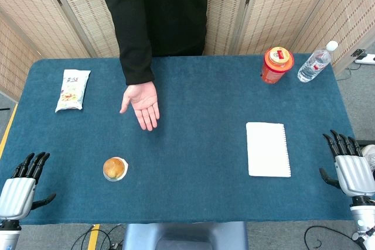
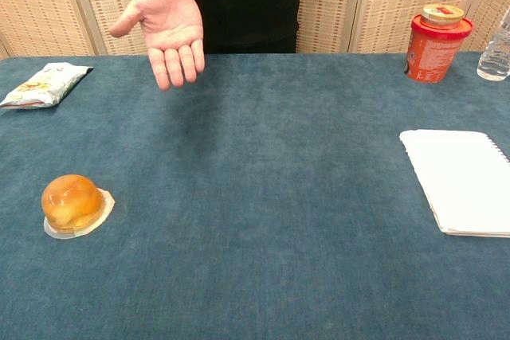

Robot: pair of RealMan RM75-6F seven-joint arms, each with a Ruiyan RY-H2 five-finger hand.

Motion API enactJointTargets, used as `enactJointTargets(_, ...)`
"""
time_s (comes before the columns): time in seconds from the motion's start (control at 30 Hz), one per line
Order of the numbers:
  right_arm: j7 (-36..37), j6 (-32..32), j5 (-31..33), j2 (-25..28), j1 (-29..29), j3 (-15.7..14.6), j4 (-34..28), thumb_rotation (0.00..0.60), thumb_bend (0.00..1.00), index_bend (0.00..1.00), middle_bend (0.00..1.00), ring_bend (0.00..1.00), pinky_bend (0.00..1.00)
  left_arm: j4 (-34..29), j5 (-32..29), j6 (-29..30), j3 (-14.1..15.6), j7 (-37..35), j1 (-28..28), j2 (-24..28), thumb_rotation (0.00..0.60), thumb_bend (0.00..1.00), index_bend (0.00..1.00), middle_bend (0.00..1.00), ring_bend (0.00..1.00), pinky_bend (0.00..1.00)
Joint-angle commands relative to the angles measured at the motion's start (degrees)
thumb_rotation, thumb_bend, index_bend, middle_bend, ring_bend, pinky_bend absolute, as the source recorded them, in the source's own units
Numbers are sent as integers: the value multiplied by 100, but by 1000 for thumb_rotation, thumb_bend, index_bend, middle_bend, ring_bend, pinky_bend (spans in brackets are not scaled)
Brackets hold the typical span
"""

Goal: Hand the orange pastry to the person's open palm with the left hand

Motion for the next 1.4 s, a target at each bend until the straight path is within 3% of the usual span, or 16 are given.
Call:
enactJointTargets(0.03, 2, -9, 0, 2, 4, -1, -1, 600, 266, 0, 0, 0, 0, 1, 5, -10, 4, 11, -8, -11, 600, 165, 59, 106, 42, 205)
enactJointTargets(0.47, 250, 372, -438, 107, -159, -104, -74, 600, 265, 0, 0, 0, 0, -468, 460, -552, 116, 337, -456, 109, 600, 164, 108, 107, 57, 220)
enactJointTargets(0.63, 457, 579, -626, 166, -241, -119, -65, 600, 266, 0, 0, 0, 0, -819, 387, -1228, 60, 48, -898, 223, 600, 164, 149, 148, 97, 272)
enactJointTargets(0.8, 670, 750, -787, 240, -314, -137, -27, 600, 266, 0, 0, 0, 0, -985, -55, -1916, -177, 326, -1350, 77, 600, 164, 162, 171, 154, 356)
enactJointTargets(1.1, 1414, 1554, -1157, 419, -693, -150, 93, 600, 266, 0, 0, 0, 0, -616, -459, -2582, -385, 588, -1914, -421, 600, 165, 229, 224, 175, 379)
enactJointTargets(1.4, 1508, 1681, -1178, 414, -777, -116, 179, 600, 265, 0, 0, 0, 0, 51, -658, -2855, -337, 273, -2136, -778, 600, 166, 276, 266, 187, 379)
